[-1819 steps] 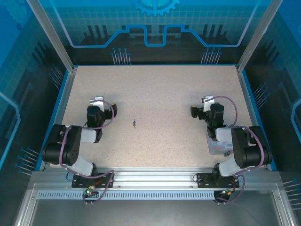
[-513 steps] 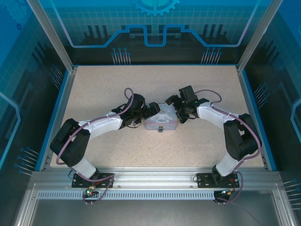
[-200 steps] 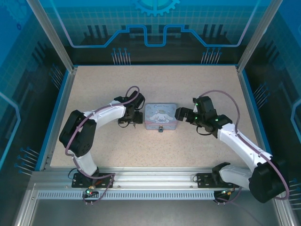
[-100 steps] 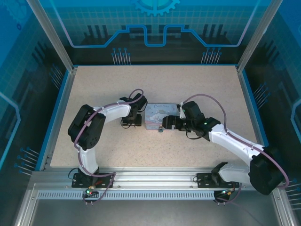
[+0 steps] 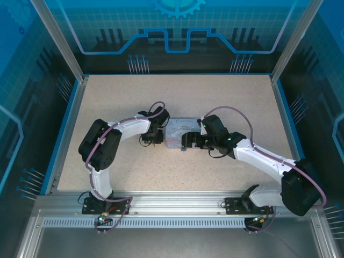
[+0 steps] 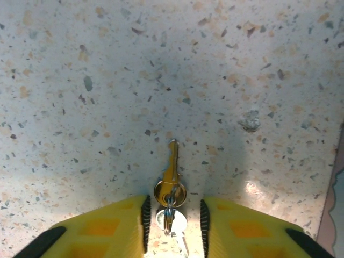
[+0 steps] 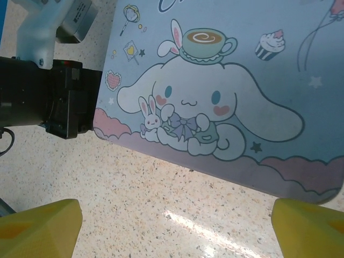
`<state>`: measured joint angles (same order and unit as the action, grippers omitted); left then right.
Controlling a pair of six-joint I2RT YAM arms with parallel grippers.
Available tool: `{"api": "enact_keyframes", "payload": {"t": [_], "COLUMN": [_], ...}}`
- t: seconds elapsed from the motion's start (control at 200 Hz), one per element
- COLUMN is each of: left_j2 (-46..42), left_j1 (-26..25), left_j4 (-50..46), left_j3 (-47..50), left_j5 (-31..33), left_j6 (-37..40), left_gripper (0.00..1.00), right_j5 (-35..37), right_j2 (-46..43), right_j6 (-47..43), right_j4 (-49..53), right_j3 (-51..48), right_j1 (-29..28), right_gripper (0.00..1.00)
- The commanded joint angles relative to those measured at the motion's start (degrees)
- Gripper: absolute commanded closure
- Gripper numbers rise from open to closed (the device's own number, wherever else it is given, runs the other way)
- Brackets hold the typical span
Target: Unlock the padlock with the key
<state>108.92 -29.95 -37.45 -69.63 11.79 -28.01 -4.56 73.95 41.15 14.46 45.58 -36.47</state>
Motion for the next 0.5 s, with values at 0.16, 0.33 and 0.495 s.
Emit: {"api": "enact_keyframes", "payload": {"t": [0.16, 0.33, 0.495], "left_j2": [3.46, -1.23, -13.60], "left_j1": [1.28, 2.26, 2.47], "left_j4": [0.73, 0.06, 1.56], "left_j3": [-0.50, 0.73, 4.99], "left_j5": [1.26, 1.72, -1.99], "left_j6": [2.15, 3.69, 4.50], "left_gripper": [0.97, 1.00, 1.00], "right_j5": [1.10, 2.10, 1.51], "right_j2": [1.04, -0.43, -2.76], "right_j6": [0.43, 1.37, 3.26], "right_j4": [-0.31, 0.10, 0.09], "right_j3": [2.13, 1.67, 2.13], "right_j1": [-2.54, -3.35, -3.35], "right_gripper": [0.09, 0.09, 0.09]}}
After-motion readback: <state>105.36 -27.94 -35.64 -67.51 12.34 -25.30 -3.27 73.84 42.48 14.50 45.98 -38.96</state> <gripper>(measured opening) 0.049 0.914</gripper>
